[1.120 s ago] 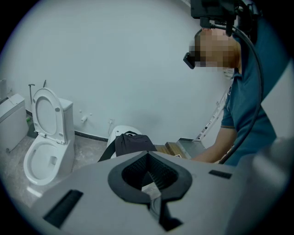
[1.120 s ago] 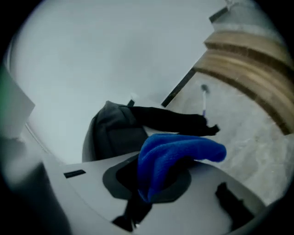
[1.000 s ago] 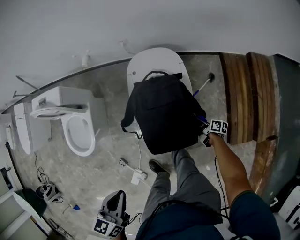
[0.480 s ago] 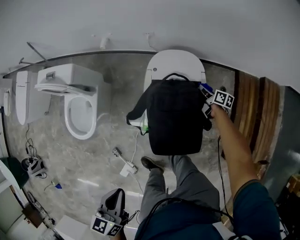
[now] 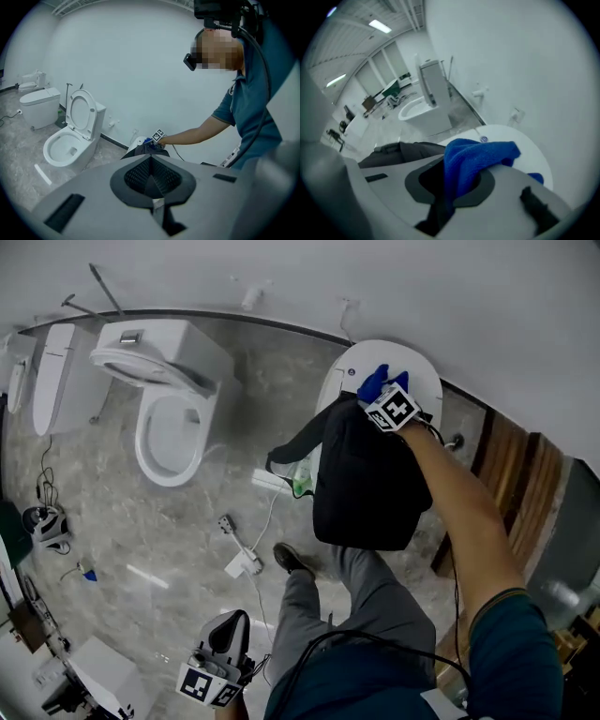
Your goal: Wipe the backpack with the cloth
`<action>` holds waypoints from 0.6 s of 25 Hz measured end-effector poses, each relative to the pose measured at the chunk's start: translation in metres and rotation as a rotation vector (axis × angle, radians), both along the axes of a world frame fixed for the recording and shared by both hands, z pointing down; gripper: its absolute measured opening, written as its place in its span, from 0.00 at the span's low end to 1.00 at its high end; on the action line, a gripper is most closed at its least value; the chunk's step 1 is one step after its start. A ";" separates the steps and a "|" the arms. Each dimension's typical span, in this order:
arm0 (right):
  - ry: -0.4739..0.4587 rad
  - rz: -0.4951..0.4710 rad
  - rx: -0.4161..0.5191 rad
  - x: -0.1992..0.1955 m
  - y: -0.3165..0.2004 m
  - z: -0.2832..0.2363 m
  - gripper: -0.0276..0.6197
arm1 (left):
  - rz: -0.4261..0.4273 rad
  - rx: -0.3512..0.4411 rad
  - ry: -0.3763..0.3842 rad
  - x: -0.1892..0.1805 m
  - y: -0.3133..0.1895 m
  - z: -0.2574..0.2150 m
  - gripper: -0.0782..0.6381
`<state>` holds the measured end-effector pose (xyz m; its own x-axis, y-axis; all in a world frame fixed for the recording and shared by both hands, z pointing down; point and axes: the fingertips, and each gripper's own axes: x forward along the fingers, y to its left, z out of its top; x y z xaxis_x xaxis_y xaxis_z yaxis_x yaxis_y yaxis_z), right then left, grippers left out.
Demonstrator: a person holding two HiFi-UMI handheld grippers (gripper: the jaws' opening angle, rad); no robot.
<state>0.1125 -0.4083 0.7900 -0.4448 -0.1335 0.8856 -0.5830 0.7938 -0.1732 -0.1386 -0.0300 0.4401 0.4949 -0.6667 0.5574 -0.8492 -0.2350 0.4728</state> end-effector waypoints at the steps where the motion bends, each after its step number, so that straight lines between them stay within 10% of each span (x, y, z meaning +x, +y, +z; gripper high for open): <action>1: 0.008 -0.067 0.012 -0.027 0.002 -0.002 0.09 | -0.010 0.002 0.002 -0.004 0.003 0.000 0.12; 5: 0.122 -0.392 0.010 -0.112 0.034 -0.009 0.09 | -0.054 0.010 0.012 -0.022 0.021 0.000 0.12; 9: 0.515 -0.929 -0.016 -0.126 0.108 0.021 0.09 | -0.104 0.022 0.022 -0.046 0.040 -0.003 0.12; 15: 0.661 -1.225 -0.305 -0.135 0.263 0.051 0.09 | -0.152 0.037 0.031 -0.079 0.064 -0.006 0.12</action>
<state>-0.0226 -0.1453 0.8414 0.3617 0.2575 0.8960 0.3938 0.8290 -0.3972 -0.2174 0.0345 0.4342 0.4036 -0.7548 0.5171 -0.8614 -0.1229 0.4929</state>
